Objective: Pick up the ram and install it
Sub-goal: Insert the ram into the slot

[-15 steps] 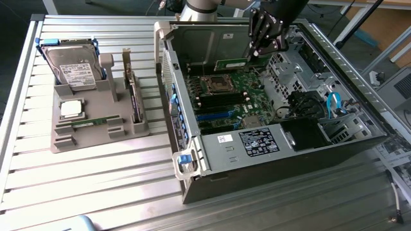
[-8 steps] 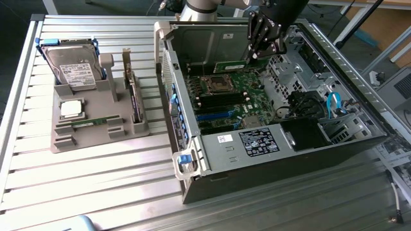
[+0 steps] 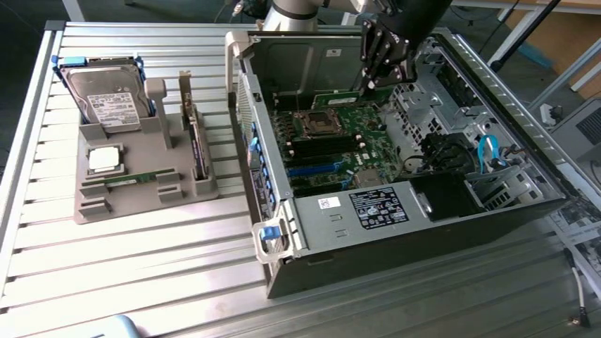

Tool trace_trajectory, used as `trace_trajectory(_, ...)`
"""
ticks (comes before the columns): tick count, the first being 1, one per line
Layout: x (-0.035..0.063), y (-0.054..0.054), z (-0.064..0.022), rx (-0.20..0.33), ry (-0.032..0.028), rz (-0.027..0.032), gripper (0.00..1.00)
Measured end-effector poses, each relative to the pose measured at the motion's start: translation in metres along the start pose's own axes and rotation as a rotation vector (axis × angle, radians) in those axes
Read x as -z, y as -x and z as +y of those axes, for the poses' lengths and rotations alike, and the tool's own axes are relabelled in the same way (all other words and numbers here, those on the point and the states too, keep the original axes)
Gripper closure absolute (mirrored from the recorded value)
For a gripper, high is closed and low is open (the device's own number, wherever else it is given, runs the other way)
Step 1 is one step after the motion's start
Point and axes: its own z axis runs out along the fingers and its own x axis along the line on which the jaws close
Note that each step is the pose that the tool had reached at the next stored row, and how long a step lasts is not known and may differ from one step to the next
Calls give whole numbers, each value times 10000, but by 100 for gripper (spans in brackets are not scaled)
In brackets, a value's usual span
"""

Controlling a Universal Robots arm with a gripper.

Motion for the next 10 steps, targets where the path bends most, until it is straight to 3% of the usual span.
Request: trace_trajectory(10, -78, -5, -2, -1, 0, 5, 88)
